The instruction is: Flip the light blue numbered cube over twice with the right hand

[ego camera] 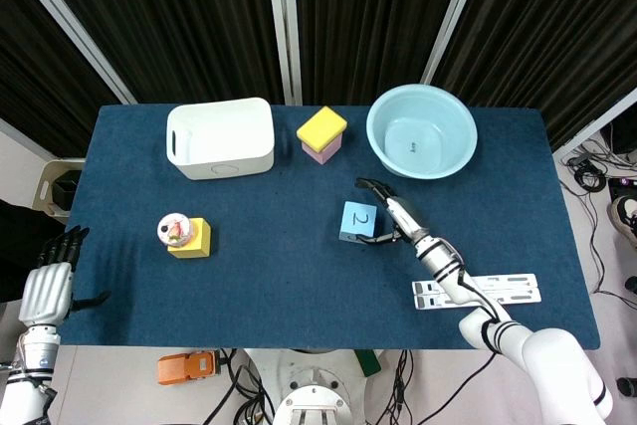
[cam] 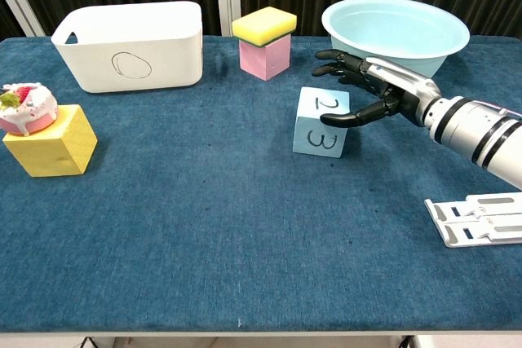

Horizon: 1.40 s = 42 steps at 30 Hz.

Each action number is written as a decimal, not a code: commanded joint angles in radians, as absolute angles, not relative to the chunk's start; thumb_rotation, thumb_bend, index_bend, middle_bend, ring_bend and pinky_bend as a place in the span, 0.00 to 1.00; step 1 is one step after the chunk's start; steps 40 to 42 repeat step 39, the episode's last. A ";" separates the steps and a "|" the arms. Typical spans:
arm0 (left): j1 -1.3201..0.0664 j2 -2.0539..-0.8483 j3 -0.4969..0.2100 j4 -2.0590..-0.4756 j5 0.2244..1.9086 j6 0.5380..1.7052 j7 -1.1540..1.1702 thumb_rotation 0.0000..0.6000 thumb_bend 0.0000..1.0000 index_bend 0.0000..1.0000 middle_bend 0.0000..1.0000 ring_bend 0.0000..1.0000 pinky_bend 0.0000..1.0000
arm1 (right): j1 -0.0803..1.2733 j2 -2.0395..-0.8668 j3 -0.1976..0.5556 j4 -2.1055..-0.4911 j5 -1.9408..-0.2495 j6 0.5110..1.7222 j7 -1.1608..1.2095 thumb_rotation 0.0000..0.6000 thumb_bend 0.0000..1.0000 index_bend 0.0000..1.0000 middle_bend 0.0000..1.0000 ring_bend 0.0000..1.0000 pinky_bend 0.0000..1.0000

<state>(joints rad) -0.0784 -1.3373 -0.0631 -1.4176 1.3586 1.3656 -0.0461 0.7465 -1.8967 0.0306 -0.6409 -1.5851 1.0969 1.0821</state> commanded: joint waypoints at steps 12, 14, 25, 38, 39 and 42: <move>-0.087 -1.332 -0.068 -1.420 1.363 1.366 -0.049 1.00 0.00 0.01 0.00 0.00 0.00 | 0.684 -1.571 0.039 -1.157 -1.554 1.137 0.658 0.85 0.31 0.00 0.16 0.00 0.00; -0.087 -1.330 -0.067 -1.421 1.364 1.368 -0.050 1.00 0.00 0.01 0.00 0.00 0.00 | 0.666 -1.519 0.043 -1.234 -1.542 1.151 0.598 0.85 0.31 0.00 0.16 0.00 0.00; -0.084 -1.333 -0.072 -1.420 1.379 1.397 -0.058 1.00 0.00 0.01 0.00 0.00 0.00 | 0.458 -1.268 0.023 -1.561 -1.485 1.374 0.159 0.86 0.31 0.00 0.15 0.00 0.00; -0.076 -1.341 -0.074 -1.423 1.401 1.440 -0.060 1.00 0.00 0.01 0.00 0.00 0.00 | 0.249 -1.172 -0.051 -1.646 -1.513 1.538 0.118 0.85 0.31 0.00 0.09 0.00 0.00; -0.076 -1.342 -0.074 -1.423 1.401 1.441 -0.061 1.00 0.00 0.01 0.00 0.00 0.00 | 0.242 -1.170 -0.053 -1.646 -1.515 1.541 0.121 0.85 0.31 0.00 0.09 0.00 0.00; -0.076 -1.342 -0.074 -1.423 1.401 1.441 -0.061 1.00 0.00 0.01 0.00 0.00 0.00 | 0.242 -1.170 -0.053 -1.646 -1.515 1.541 0.121 0.85 0.31 0.00 0.09 0.00 0.00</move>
